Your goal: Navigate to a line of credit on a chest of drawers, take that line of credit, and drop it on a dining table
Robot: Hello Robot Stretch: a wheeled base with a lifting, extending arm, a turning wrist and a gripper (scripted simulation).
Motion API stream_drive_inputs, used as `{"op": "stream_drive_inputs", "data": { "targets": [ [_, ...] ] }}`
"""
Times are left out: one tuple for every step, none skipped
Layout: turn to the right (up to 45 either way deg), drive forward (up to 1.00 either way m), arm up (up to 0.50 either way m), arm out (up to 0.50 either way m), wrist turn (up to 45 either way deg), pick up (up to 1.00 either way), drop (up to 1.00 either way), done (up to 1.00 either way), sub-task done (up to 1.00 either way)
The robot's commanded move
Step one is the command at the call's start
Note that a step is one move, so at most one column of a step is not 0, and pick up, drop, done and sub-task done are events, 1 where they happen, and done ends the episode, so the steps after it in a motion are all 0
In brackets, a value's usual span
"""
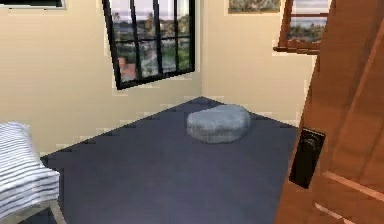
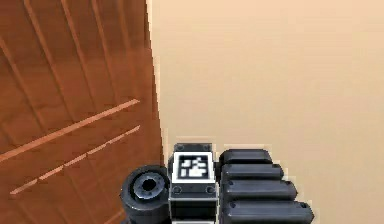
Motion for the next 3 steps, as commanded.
{"op": "stream_drive_inputs", "data": {
  "targets": [
    [0.0,1.00,0.00,0.00,0.0,0.00,0.00,0.00,0.00],
    [-12.0,0.00,0.00,0.00,0.0,0.00,0.00,0.00,0.00],
    [0.0,0.15,0.00,0.00,0.0,0.00,0.00,0.00,0.00]
  ]
}}
